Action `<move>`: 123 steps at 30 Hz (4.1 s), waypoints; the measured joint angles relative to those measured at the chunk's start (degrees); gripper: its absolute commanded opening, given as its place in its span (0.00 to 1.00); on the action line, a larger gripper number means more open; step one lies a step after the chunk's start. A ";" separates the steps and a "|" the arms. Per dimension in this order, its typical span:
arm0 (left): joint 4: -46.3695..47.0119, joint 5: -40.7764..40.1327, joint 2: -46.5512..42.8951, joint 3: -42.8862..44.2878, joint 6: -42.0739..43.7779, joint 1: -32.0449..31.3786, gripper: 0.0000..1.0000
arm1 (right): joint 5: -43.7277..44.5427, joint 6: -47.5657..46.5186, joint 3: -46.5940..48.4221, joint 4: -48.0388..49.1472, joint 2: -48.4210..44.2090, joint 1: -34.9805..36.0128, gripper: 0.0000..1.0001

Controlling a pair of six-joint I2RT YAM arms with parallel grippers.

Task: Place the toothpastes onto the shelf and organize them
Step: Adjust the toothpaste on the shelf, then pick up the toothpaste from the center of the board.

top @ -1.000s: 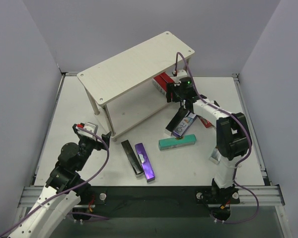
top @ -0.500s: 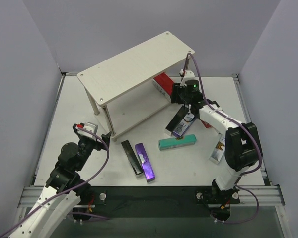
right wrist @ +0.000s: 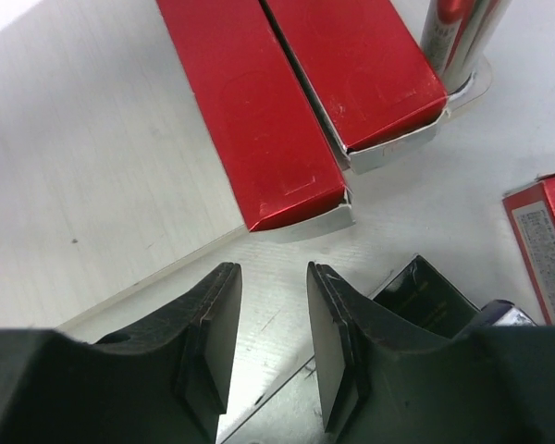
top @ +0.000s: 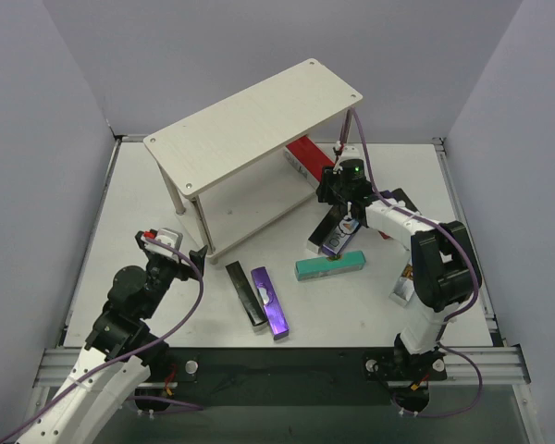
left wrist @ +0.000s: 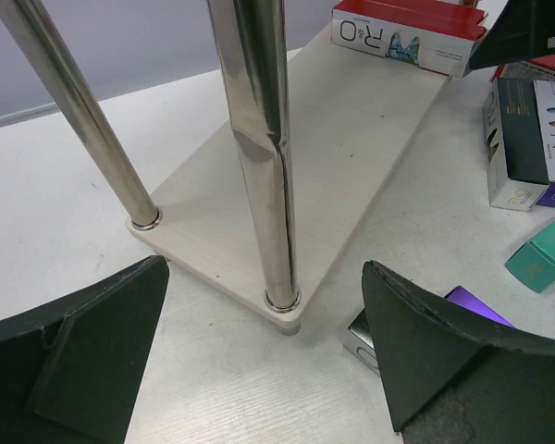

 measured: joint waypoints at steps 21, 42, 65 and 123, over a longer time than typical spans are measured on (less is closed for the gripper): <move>0.04 0.17 0.17 0.00 0.00 0.33 0.97 | 0.22 0.20 6.32 1.05 6.05 0.04 0.30; 0.09 0.72 -1.44 0.00 -0.26 0.83 0.97 | 6.21 1.90 -2.47 -20.20 -19.54 -10.36 0.75; 0.13 1.01 -3.72 0.00 -0.33 1.03 0.97 | -7.82 5.25 -6.60 -31.15 -12.46 -27.12 0.85; 0.15 1.88 -3.04 0.00 -0.35 1.03 0.97 | -1.38 -6.01 11.58 -45.79 -7.15 -14.95 0.73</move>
